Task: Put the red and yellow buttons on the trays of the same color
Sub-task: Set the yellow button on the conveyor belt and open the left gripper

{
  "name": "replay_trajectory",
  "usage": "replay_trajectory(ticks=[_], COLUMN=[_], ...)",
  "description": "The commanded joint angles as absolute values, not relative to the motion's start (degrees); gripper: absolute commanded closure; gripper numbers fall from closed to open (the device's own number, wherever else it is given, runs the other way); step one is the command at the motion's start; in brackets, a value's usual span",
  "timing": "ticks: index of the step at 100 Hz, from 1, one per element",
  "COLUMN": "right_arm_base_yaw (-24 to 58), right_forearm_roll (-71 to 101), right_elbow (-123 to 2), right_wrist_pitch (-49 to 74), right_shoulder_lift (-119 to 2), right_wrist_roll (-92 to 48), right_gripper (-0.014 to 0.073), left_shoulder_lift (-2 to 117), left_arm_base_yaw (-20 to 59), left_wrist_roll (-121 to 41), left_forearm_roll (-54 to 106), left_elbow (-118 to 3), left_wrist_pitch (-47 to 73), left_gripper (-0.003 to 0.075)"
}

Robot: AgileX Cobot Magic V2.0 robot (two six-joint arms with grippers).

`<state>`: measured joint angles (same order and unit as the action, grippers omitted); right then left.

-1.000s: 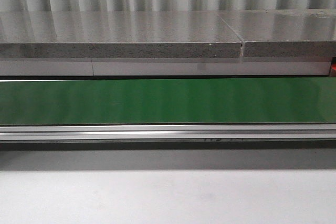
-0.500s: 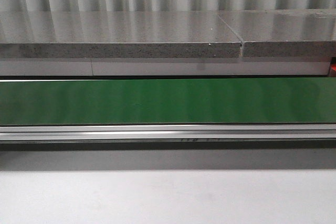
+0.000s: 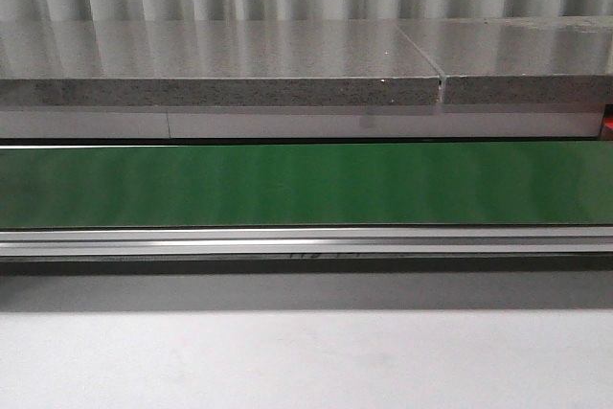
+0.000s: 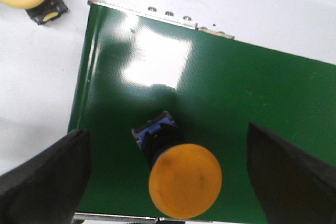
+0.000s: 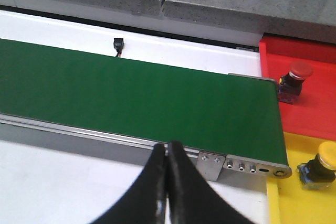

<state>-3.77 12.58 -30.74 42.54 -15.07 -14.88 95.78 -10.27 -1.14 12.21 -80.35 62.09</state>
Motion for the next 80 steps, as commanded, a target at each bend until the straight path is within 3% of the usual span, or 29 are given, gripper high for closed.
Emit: replay_trajectory(ticks=[1,40,80], right_arm_base_yaw=[-3.9,-3.9,-3.9], right_forearm_roll=[12.86,12.86,12.86], right_elbow=[-31.94,-31.94,-31.94], right_wrist_pitch=[38.61,38.61,38.61], right_shoulder_lift=[-15.5,-15.5,-15.5], right_wrist_roll=[-15.55,-15.55,-15.55], right_gripper=[0.0643,0.0643,0.0643], left_shoulder_lift=[93.54,93.9,104.1], left_arm_base_yaw=[-10.12,-17.22,-22.79], left_wrist_roll=[-1.23,3.35,9.17], left_forearm_roll=[13.99,11.22,11.0], left_elbow=[-83.42,-86.41,-90.4], left_wrist_pitch=[60.39,59.53,58.53], left_gripper=[0.0132,0.0132,0.0134])
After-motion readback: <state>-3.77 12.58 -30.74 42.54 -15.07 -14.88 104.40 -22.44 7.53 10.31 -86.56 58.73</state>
